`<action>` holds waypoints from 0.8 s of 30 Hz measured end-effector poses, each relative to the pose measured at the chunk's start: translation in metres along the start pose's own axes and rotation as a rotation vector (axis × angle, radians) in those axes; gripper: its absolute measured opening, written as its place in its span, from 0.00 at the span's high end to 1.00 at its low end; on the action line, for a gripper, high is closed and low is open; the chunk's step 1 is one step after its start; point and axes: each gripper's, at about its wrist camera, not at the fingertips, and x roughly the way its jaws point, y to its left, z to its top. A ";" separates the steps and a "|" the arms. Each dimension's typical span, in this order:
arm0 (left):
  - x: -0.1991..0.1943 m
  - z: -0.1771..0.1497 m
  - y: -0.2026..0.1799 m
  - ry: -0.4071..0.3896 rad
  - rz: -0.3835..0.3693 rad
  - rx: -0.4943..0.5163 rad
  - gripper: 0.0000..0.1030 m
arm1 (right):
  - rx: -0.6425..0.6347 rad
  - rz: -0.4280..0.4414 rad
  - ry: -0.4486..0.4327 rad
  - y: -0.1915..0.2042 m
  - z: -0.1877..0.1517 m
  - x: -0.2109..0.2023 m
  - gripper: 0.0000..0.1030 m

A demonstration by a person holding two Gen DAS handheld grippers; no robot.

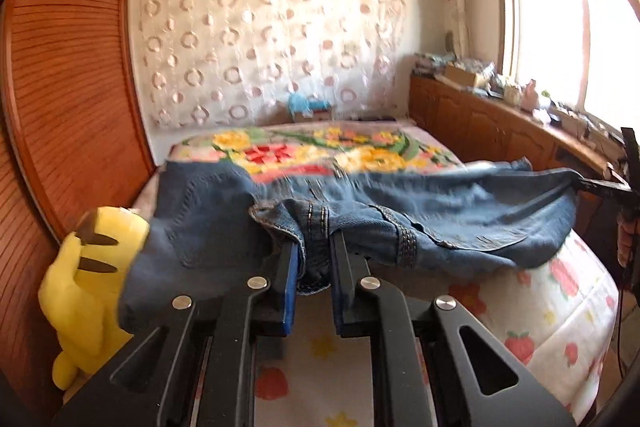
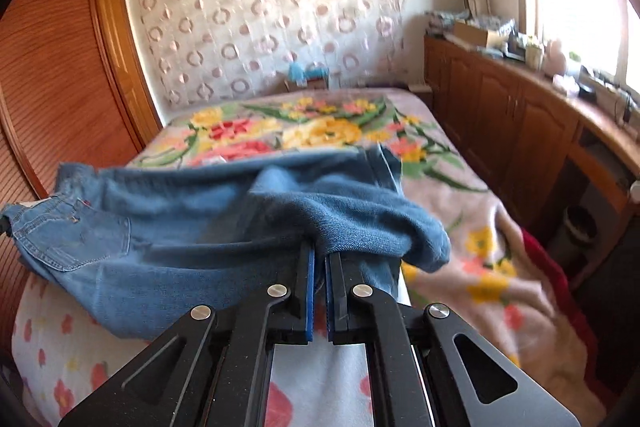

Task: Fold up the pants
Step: 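Lift and fold the jeans over with both tools toward the pocket side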

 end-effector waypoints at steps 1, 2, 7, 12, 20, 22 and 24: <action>-0.006 0.002 0.003 -0.009 0.005 -0.002 0.86 | -0.007 0.006 -0.011 0.002 0.000 -0.007 0.97; -0.013 0.003 0.006 -0.021 0.005 -0.010 0.86 | -0.017 0.016 -0.028 0.005 -0.001 -0.016 0.97; -0.048 0.008 0.019 -0.067 0.014 -0.026 0.86 | -0.055 0.064 -0.087 0.019 -0.011 -0.062 0.97; -0.088 -0.015 0.026 -0.066 0.008 -0.027 0.86 | -0.079 0.120 -0.078 0.014 -0.053 -0.100 0.97; -0.110 -0.075 0.029 0.078 0.005 0.002 0.86 | -0.087 0.171 -0.002 -0.006 -0.103 -0.135 0.97; -0.104 -0.090 0.026 0.121 0.001 0.009 0.86 | -0.081 0.168 0.023 -0.013 -0.109 -0.132 0.97; -0.100 -0.099 0.022 0.153 0.000 0.008 0.85 | -0.073 0.165 0.053 -0.015 -0.109 -0.128 0.97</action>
